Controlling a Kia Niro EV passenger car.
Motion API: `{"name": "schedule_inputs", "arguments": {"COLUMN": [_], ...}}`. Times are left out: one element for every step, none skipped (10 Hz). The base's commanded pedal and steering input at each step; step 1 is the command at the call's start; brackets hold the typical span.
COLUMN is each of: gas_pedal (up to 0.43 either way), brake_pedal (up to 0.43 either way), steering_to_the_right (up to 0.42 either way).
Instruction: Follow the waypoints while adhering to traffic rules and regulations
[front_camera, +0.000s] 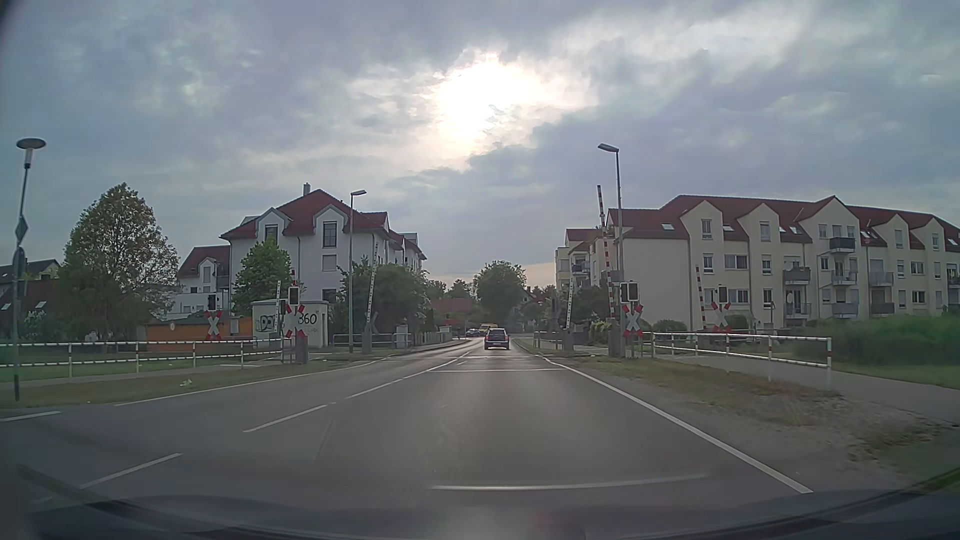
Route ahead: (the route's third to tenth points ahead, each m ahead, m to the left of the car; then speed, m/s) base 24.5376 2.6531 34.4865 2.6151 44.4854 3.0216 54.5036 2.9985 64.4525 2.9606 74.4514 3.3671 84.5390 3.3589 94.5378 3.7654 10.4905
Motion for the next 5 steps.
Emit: {"name": "schedule_inputs", "arguments": {"gas_pedal": [0.150, 0.150, 0.150, 0.150, 0.150], "brake_pedal": [0.000, 0.000, 0.000, 0.000, 0.000], "steering_to_the_right": [-0.004, -0.004, -0.004, -0.004, -0.004]}}
